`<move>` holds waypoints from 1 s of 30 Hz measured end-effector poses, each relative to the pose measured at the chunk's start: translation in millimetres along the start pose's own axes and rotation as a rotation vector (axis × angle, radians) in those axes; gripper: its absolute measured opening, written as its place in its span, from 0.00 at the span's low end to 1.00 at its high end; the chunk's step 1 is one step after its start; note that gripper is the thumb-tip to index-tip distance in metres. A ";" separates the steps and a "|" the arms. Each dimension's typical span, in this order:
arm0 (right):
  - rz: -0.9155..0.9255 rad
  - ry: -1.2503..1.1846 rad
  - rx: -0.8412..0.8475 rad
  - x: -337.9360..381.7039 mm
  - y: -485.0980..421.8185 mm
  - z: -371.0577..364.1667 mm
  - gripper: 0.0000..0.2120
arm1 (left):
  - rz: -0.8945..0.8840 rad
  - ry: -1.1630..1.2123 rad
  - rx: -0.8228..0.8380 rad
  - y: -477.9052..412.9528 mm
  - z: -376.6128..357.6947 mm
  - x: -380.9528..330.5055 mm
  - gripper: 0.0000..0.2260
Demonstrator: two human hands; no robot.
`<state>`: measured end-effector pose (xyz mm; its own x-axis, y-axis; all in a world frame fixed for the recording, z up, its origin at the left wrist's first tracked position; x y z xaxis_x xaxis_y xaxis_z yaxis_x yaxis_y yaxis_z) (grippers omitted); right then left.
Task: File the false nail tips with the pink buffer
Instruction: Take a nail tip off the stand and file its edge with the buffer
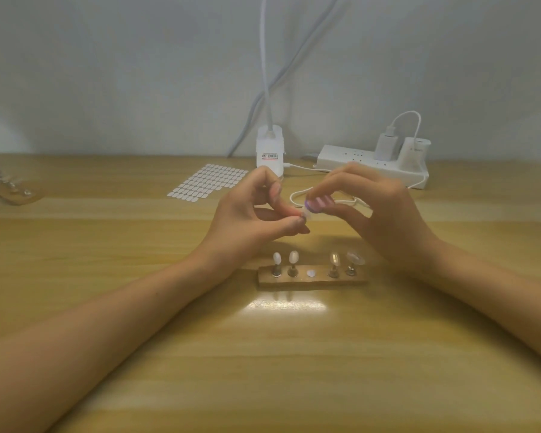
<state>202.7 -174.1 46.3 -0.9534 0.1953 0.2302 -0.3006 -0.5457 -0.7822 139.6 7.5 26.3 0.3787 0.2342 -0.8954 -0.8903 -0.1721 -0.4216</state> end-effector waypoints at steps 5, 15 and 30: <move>0.124 0.001 0.008 7.6 3.4 -4.7 0.05 | -0.015 0.004 0.024 0.3 -2.0 -0.5 0.18; 0.073 0.045 -0.005 0.4 3.3 -1.0 0.05 | -0.008 -0.001 0.015 1.1 -1.7 -1.7 0.18; -0.006 0.008 0.001 -5.6 4.0 -2.9 0.03 | 0.018 0.034 0.033 0.8 -1.3 -2.2 0.20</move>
<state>207.0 -175.1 40.1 -0.9514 0.2047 0.2300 -0.3060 -0.5455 -0.7803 138.4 5.6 27.8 0.3705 0.1990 -0.9072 -0.9046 -0.1441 -0.4011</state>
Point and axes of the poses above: each hand's wrist, its own y-axis away from the middle knuckle, its own z-axis out of the back of the hand, x = y × z, the point moved 3 cm from there along -y, towards the middle knuckle, and after that the axes turned 6 degrees about -x, right-handed, at the moved point
